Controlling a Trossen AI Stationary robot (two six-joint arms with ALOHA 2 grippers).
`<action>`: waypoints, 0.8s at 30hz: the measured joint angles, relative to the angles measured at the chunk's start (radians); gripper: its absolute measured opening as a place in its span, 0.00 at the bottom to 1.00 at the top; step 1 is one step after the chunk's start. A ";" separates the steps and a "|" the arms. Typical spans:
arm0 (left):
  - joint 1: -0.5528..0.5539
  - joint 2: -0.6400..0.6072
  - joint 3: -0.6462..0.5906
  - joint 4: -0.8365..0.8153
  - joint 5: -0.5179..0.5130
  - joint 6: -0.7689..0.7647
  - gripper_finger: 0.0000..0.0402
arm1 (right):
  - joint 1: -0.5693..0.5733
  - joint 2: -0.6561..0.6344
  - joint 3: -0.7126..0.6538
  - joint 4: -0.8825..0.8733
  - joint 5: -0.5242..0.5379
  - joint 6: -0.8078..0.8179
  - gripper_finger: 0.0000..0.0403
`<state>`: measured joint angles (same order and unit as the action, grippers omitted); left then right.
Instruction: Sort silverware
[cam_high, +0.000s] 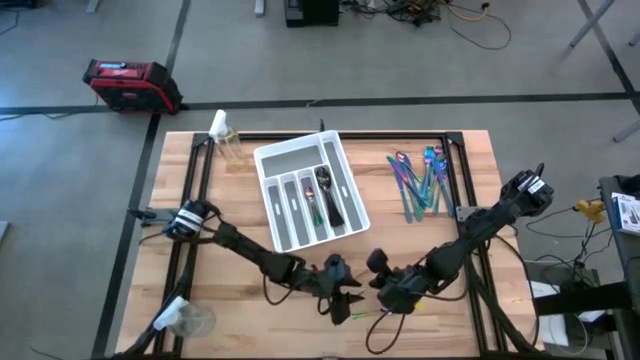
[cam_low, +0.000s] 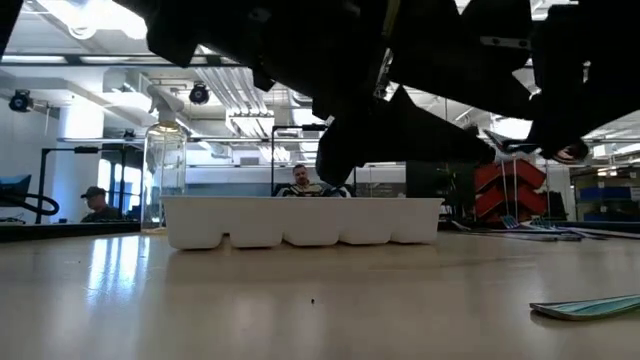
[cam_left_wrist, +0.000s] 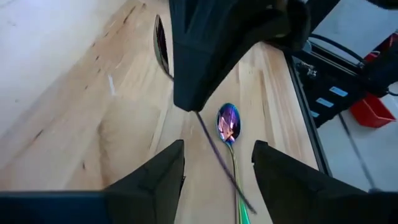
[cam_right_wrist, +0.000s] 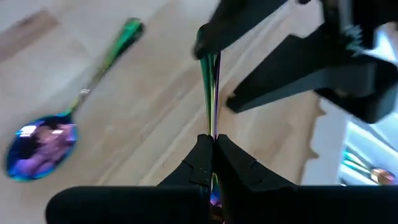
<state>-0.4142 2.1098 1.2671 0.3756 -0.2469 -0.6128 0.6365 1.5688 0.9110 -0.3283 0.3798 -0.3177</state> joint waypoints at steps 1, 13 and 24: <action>0.000 0.000 0.000 0.000 0.002 -0.007 0.46 | 0.000 0.000 0.001 -0.001 0.015 -0.001 0.00; 0.010 0.001 0.000 -0.116 -0.050 -0.165 0.28 | 0.000 -0.001 0.001 0.006 0.024 0.005 0.00; 0.009 0.001 0.000 -0.122 -0.101 -0.148 0.00 | 0.000 -0.003 0.002 0.020 0.031 0.092 0.01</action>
<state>-0.4053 2.1105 1.2667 0.2536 -0.3483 -0.7605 0.6366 1.5658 0.9134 -0.3086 0.4106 -0.2254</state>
